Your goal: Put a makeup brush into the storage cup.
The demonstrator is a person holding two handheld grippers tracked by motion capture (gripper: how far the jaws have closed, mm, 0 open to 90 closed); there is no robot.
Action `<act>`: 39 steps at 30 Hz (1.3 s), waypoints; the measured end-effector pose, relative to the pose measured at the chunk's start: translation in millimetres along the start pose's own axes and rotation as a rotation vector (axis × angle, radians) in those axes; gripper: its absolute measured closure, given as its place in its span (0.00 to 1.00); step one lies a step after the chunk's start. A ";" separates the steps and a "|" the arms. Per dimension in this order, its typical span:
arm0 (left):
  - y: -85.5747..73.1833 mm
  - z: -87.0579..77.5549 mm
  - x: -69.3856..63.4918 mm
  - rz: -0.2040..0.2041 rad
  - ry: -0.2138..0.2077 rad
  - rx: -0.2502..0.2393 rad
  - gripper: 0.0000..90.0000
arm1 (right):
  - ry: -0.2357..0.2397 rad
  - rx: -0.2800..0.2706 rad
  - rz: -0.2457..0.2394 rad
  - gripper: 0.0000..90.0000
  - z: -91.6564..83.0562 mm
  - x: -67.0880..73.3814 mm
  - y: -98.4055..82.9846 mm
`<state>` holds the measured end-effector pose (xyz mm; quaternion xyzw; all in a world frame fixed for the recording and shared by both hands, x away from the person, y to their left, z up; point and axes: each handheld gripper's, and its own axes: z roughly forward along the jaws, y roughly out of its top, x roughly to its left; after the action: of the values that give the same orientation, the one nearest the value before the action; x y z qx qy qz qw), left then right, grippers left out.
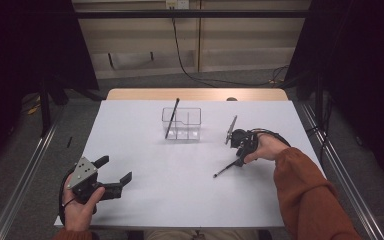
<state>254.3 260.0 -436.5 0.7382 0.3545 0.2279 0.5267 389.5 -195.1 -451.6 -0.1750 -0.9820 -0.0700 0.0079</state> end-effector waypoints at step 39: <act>0.1 -0.8 -0.3 0.005 0.010 0.002 0.04 | 0.012 -0.105 0.070 0.94 -13.1 5.4 -9.9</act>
<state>253.6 260.3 -436.2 0.7385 0.3555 0.2325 0.5236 381.0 -204.3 -439.7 -0.2089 -0.9703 -0.1220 0.0073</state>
